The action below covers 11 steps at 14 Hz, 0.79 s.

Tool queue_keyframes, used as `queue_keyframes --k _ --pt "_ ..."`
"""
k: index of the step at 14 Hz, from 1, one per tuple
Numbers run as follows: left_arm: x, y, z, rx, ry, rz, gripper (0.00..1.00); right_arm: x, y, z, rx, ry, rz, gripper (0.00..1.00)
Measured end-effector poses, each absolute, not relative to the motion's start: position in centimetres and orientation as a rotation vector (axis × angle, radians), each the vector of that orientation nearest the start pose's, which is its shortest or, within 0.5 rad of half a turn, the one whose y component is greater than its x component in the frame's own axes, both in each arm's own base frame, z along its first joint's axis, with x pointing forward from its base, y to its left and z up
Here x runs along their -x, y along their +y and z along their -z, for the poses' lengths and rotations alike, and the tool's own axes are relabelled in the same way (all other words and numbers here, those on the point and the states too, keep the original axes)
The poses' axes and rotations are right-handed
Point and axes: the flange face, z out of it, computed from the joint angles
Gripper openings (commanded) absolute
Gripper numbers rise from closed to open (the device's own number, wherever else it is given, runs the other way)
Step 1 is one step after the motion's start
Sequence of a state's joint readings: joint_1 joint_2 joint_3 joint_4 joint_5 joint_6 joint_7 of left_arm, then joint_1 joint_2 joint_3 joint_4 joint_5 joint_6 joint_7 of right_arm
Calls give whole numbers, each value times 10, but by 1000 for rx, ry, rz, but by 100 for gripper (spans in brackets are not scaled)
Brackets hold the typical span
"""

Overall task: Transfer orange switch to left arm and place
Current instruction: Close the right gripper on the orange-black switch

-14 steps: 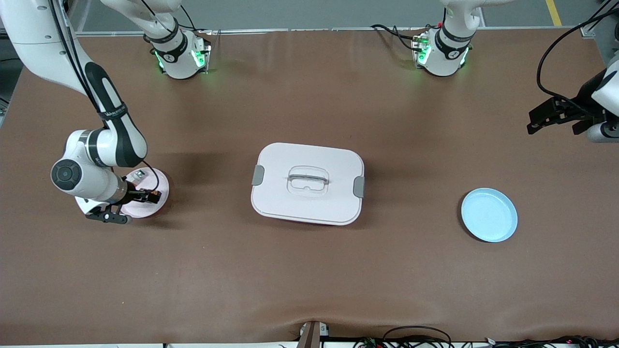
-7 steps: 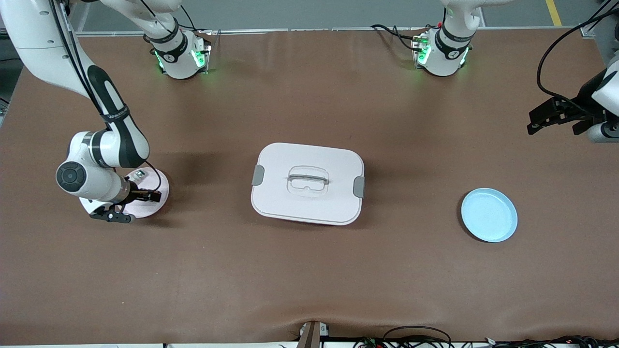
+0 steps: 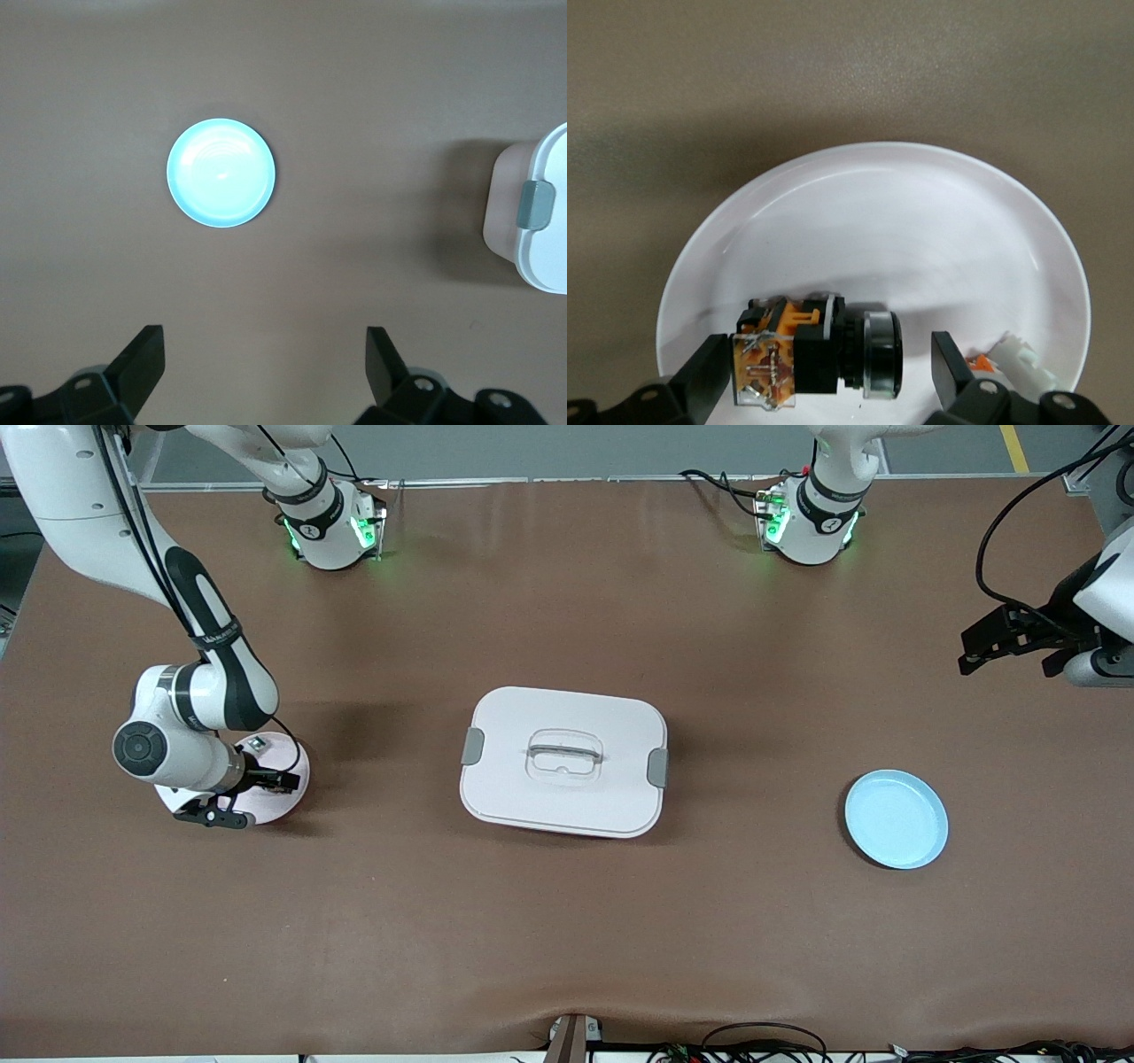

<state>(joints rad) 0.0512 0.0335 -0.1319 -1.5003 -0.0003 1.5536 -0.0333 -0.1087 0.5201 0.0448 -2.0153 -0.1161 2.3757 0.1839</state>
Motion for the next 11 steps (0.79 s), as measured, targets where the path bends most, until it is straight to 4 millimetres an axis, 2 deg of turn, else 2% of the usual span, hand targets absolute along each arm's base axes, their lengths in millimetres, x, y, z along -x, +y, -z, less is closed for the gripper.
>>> queue_keyframes --k 2,5,6,8,11 --pt "-562 -47 -638 3146 84 32 100 -583 -38 -177 3181 273 -251 100" --pt "-562 -47 -638 3147 82 35 100 -583 -38 -177 3181 279 -251 46" --pt "-562 -47 -637 3147 82 33 100 -583 -37 -177 3181 281 -251 31" --pt "-564 -47 -633 3147 83 20 100 -584 -37 -177 3181 283 -250 16" --pt "-566 -47 -629 3148 84 10 100 -584 -37 -178 3181 283 -249 15"
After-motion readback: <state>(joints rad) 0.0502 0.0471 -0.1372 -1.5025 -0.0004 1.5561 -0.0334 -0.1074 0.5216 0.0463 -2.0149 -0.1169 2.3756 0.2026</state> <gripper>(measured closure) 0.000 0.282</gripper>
